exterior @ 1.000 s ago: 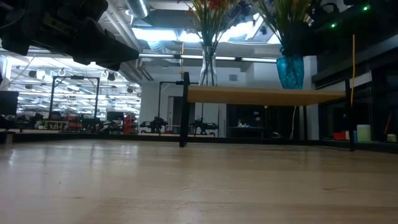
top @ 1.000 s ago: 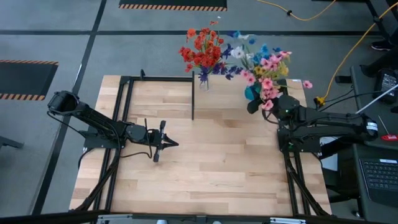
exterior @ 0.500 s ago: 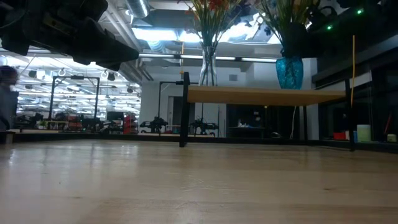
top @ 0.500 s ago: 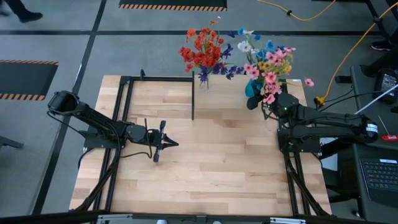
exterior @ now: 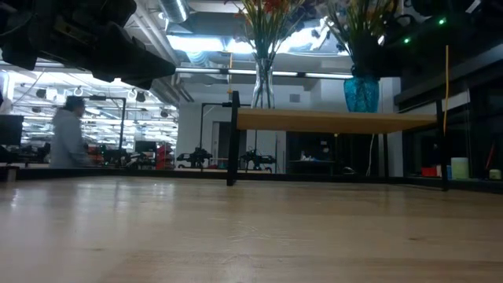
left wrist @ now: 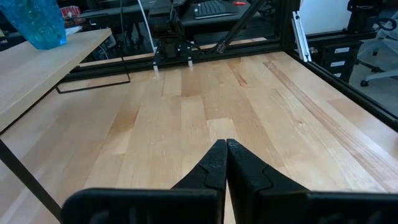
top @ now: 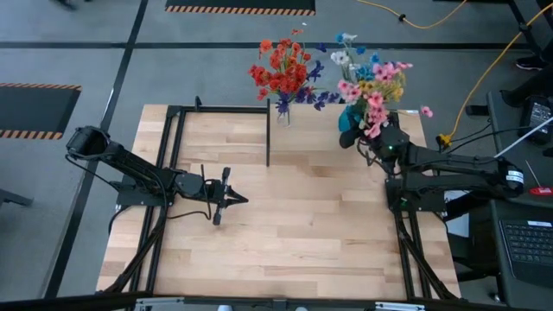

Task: Pick and place flowers into a vace then onto a shelf
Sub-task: Put the blue vase with the flowers on the shelf

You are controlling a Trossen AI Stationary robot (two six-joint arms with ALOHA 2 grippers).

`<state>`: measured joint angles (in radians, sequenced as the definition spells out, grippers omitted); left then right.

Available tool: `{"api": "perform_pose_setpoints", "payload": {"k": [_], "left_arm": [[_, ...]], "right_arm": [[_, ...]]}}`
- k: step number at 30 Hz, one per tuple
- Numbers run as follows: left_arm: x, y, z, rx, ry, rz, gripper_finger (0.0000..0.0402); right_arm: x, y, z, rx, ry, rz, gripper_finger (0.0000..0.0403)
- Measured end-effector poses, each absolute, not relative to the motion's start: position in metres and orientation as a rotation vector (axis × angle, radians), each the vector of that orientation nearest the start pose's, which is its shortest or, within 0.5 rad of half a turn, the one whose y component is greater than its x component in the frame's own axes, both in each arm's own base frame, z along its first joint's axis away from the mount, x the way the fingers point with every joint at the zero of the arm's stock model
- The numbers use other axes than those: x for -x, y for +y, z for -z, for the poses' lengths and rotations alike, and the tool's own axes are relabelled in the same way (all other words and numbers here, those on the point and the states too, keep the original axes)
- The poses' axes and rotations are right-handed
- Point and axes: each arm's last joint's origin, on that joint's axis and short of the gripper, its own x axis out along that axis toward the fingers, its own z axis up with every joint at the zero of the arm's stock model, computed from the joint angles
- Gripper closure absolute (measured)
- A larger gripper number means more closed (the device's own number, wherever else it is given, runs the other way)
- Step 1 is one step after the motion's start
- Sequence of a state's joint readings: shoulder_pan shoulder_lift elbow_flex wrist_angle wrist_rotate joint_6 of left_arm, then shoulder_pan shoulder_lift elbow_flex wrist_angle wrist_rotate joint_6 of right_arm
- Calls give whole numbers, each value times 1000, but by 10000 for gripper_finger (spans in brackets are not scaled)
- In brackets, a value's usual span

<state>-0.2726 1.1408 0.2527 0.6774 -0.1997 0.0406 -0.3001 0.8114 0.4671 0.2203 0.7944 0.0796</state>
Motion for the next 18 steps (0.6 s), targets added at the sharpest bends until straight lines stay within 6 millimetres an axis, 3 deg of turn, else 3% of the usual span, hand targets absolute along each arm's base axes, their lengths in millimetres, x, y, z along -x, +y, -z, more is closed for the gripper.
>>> {"api": "perform_pose_setpoints", "payload": {"k": [14,18], "left_arm": [[-199,-50,-171,-101,203,78,396],[-199,-50,-171,-100,203,78,396]], "right_arm": [[-162,-74,-257,-77,64,1113,248],[-162,-74,-257,-76,70,1101,213]]}}
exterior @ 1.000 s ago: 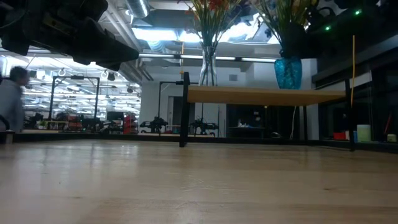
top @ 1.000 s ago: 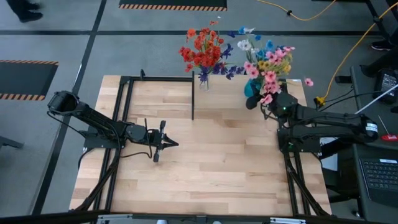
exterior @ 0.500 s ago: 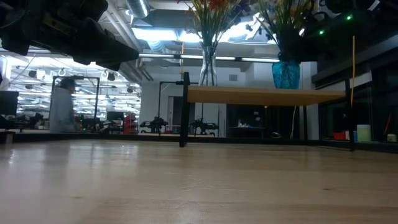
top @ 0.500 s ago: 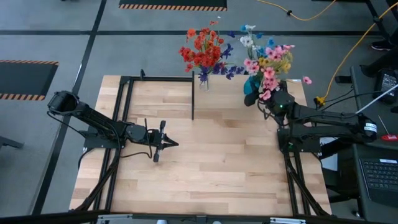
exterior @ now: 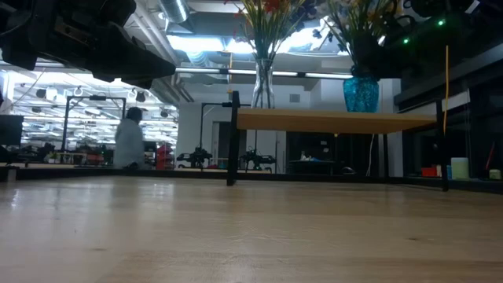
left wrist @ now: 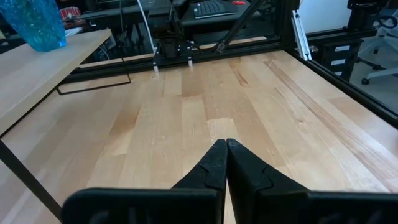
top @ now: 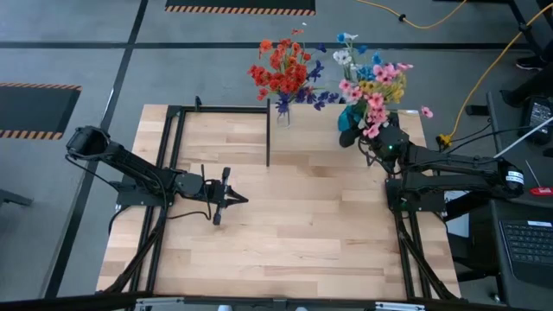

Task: Pick and place flowers into a vace then onto a shelf
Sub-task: Put the blue vase with the flowers on the shelf

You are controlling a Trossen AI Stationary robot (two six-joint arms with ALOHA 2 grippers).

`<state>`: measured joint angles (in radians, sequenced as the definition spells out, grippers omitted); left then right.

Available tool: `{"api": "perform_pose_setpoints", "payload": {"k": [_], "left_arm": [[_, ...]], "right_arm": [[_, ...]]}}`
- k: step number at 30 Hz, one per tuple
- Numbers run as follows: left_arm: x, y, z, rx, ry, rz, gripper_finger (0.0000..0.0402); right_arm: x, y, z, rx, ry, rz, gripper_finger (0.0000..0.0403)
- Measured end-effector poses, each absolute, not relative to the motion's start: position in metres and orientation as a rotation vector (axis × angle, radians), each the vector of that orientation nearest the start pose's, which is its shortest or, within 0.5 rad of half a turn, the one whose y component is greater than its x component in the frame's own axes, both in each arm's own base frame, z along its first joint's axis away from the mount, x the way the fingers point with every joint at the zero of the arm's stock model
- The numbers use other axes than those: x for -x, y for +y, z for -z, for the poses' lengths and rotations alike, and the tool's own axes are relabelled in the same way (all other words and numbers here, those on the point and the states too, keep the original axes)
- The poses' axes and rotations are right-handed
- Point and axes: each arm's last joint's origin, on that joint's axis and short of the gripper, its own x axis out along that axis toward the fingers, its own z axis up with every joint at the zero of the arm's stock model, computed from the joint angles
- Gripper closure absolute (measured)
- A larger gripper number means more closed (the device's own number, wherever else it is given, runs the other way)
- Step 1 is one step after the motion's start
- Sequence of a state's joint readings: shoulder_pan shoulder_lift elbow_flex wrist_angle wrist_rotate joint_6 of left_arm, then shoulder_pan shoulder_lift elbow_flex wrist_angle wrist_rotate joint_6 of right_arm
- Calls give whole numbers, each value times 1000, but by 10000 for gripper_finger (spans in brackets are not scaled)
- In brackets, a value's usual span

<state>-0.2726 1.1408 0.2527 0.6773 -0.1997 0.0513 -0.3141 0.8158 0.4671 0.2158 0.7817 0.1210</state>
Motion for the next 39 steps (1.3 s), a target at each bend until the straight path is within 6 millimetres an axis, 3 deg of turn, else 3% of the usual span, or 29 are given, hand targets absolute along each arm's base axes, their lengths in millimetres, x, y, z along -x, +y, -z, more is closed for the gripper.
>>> {"api": "perform_pose_setpoints", "payload": {"k": [7,39], "left_arm": [[-199,-50,-171,-99,203,78,396],[-199,-50,-171,-99,204,78,396]], "right_arm": [[-163,-74,-256,-63,94,1066,183],[-154,-65,-260,-35,115,975,179]]}}
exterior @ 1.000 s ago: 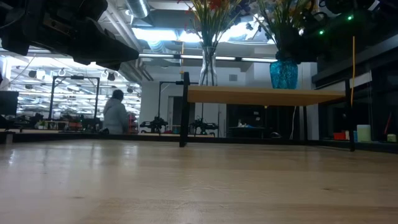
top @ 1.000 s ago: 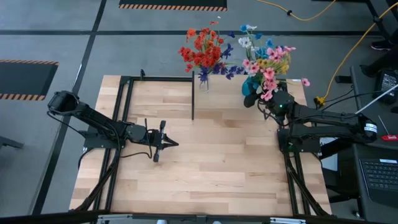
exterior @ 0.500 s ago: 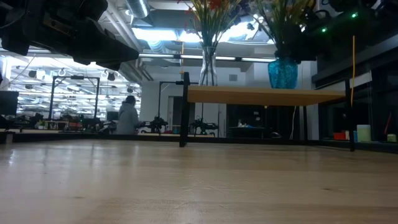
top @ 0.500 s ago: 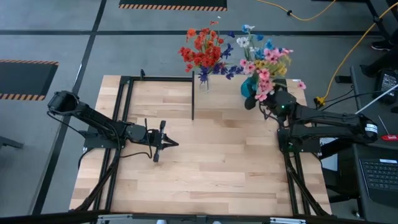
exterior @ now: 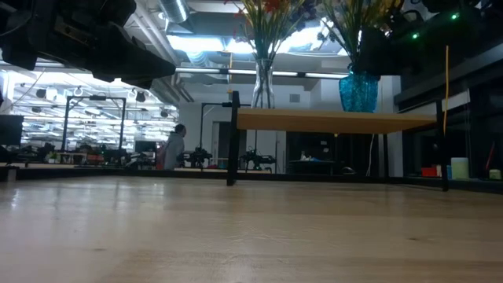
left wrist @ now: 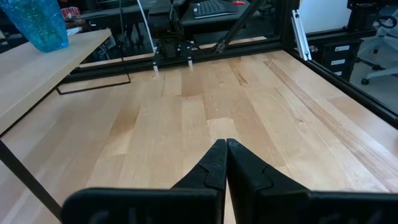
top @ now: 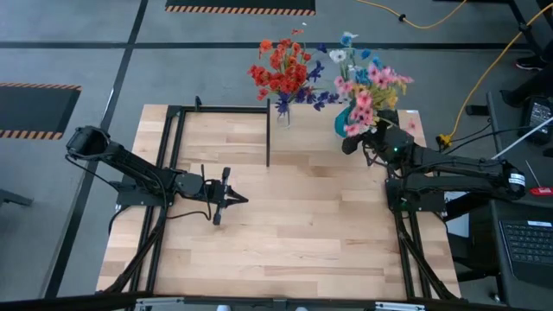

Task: Pick and place flowers into a vace then onto a shelf
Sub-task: Put the blue vase with the flowers on the shelf, then return to Home Position

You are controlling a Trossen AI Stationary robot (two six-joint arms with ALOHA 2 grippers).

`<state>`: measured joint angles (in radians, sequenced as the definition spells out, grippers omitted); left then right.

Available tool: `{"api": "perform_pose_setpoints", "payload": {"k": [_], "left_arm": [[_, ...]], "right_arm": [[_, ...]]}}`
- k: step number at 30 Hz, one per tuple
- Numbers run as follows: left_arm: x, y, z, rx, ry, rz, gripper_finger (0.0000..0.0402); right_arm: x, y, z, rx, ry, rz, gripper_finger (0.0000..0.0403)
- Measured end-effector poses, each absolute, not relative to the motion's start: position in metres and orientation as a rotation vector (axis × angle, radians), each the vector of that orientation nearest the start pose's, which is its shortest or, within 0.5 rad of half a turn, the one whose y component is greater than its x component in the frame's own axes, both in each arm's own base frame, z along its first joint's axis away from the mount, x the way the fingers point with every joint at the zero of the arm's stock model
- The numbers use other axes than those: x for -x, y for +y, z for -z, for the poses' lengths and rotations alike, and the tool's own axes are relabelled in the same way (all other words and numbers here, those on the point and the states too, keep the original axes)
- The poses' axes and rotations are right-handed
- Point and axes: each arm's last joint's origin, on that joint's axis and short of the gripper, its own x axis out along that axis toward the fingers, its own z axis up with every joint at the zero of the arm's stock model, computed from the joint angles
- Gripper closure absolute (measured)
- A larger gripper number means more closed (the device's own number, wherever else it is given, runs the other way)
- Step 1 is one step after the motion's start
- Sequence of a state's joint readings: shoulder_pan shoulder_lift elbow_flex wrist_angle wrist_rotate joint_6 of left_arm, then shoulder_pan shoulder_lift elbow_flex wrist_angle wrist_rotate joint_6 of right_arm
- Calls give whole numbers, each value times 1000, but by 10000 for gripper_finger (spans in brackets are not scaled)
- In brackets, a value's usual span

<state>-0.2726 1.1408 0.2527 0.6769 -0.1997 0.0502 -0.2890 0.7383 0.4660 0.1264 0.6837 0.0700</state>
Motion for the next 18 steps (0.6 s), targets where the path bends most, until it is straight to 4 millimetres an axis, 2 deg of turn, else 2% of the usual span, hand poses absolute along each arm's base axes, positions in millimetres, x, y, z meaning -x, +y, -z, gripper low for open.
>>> {"api": "perform_pose_setpoints", "payload": {"k": [18], "left_arm": [[-199,-50,-171,-96,204,78,396]], "right_arm": [[-139,-60,-263,-48,126,946,179]]}}
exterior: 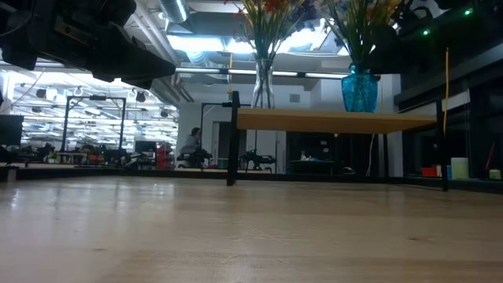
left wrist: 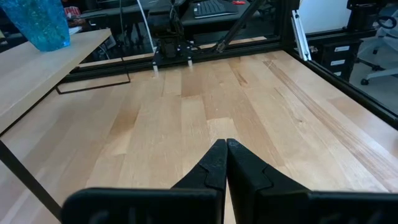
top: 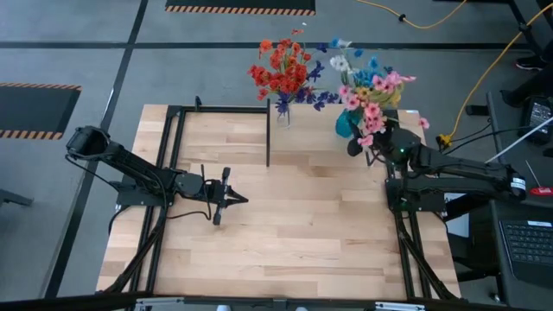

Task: Pick and place flowers into a vace then onto a shelf
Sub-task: Return to Home Position

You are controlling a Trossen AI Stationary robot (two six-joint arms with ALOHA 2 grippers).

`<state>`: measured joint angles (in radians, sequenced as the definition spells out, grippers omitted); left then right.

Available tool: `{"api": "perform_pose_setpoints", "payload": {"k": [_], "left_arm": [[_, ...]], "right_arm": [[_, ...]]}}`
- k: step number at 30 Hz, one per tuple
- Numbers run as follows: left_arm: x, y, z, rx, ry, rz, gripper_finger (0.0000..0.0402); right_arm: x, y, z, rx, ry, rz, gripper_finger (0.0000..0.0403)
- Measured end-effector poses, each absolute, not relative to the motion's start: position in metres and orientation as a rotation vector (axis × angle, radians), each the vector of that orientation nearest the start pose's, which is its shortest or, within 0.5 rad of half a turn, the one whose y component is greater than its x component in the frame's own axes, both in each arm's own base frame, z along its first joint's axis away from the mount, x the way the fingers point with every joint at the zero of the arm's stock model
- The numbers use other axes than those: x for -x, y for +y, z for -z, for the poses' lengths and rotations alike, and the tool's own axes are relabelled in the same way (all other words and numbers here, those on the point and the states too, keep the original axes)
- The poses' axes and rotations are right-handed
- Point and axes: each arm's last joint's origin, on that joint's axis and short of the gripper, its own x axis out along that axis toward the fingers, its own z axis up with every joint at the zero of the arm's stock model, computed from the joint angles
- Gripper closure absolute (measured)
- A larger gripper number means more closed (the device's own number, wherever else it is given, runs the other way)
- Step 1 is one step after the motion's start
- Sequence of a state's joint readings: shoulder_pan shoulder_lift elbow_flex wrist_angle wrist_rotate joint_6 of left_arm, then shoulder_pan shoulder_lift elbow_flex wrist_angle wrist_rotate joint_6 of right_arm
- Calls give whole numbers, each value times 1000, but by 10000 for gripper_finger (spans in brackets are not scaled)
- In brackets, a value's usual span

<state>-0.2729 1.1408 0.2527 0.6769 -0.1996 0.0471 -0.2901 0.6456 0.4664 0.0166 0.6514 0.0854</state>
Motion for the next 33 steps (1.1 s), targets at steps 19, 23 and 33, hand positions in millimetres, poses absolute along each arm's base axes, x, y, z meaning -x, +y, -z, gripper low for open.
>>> {"api": "perform_pose_setpoints", "payload": {"k": [19,23,33], "left_arm": [[-199,-50,-171,-98,209,78,396],[-199,-50,-171,-98,209,78,396],[-199,-50,-171,-65,209,74,396]], "right_arm": [[-132,-52,-262,-36,171,819,179],[-127,-48,-265,-35,147,798,179],[-110,-36,-268,-11,146,737,186]]}}
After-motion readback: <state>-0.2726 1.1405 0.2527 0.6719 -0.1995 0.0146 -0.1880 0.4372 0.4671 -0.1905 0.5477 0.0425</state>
